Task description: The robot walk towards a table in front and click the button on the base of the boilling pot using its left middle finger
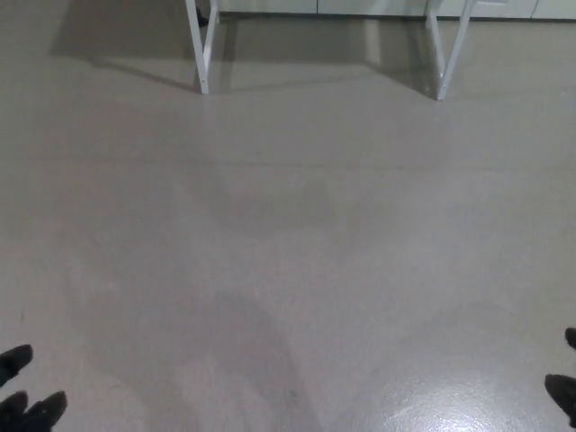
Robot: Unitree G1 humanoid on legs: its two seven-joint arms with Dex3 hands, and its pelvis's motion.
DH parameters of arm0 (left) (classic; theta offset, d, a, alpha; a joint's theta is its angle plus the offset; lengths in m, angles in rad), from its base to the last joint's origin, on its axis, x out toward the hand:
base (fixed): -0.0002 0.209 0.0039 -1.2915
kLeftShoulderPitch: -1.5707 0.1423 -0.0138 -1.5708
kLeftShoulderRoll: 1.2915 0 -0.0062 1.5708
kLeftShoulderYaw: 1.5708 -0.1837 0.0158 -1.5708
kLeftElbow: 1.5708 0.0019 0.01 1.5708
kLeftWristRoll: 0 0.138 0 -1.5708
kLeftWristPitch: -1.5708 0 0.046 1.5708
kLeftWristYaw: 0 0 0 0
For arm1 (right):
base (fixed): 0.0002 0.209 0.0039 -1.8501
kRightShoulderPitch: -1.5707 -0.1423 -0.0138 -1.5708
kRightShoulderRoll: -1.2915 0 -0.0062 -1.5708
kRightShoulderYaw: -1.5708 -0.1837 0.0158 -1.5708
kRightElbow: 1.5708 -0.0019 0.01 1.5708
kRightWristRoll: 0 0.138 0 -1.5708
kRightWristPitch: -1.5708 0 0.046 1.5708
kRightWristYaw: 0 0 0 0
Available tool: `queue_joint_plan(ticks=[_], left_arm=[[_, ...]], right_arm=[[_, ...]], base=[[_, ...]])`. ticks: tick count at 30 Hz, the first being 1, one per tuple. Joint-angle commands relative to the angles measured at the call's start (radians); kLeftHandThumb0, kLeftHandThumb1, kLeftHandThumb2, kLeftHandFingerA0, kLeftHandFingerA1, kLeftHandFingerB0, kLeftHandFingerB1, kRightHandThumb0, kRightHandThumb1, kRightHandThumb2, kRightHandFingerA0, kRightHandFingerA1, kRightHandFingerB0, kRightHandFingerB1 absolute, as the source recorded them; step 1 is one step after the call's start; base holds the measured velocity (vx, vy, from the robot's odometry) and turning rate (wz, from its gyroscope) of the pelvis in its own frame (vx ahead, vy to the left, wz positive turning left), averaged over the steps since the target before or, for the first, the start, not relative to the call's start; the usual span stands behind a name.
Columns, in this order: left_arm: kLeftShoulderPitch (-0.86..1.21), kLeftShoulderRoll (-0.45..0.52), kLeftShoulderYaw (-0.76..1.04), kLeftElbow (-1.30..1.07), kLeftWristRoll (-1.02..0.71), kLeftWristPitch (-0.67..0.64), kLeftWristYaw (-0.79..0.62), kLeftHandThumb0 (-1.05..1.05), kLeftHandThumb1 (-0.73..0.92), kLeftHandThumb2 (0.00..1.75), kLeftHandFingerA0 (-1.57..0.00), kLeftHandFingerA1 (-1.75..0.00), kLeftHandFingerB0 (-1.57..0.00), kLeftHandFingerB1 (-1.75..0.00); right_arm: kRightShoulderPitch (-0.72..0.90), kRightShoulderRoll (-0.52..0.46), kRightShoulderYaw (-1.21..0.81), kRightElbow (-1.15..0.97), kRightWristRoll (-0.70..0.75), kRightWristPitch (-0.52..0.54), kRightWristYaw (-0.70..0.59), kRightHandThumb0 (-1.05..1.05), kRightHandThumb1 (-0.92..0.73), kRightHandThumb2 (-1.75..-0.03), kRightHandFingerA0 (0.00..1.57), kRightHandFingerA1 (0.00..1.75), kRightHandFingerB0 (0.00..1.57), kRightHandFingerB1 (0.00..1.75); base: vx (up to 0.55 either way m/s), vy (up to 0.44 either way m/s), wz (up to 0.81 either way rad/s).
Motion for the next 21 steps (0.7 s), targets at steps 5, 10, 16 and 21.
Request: queue_joint_plan(ticks=[5, 10, 16, 21], left_arm=[[0.103, 0.002, 0.01, -0.014, -0.083, -0.037, -0.08, 0.06, 0.43, 0.93, -0.28, -0.58, -0.14, -0.51], [0.15, 0.003, -0.012, -0.017, -0.074, -0.052, -0.077, 0.05, 0.43, 0.92, -0.24, -0.56, -0.13, -0.5], [0.188, 0.013, -0.039, -0.026, -0.074, -0.071, -0.097, 0.04, 0.44, 0.93, -0.24, -0.56, -0.12, -0.5], [0.195, 0.013, -0.044, -0.013, -0.084, -0.064, -0.092, 0.06, 0.42, 0.9, -0.27, -0.57, -0.13, -0.5]], right_arm=[[0.105, -0.001, -0.01, -0.018, 0.055, -0.017, 0.048, -0.14, -0.5, -0.56, 0.5, 0.45, 0.38, 0.39], [0.14, 0.001, 0.001, -0.01, 0.053, -0.03, 0.056, -0.11, -0.54, -0.55, 0.56, 0.45, 0.37, 0.37], [0.145, -0.007, 0.018, 0.033, 0.041, -0.055, 0.064, -0.12, -0.55, -0.56, 0.57, 0.45, 0.38, 0.37], [0.154, -0.017, 0.041, 0.045, 0.019, -0.068, 0.052, -0.14, -0.52, -0.55, 0.6, 0.45, 0.4, 0.37]], base=[[0.0, 0.0, 0.0], [0.0, 0.0, 0.0], [0.0, 0.0, 0.0], [-0.01, 0.002, 0.07]])
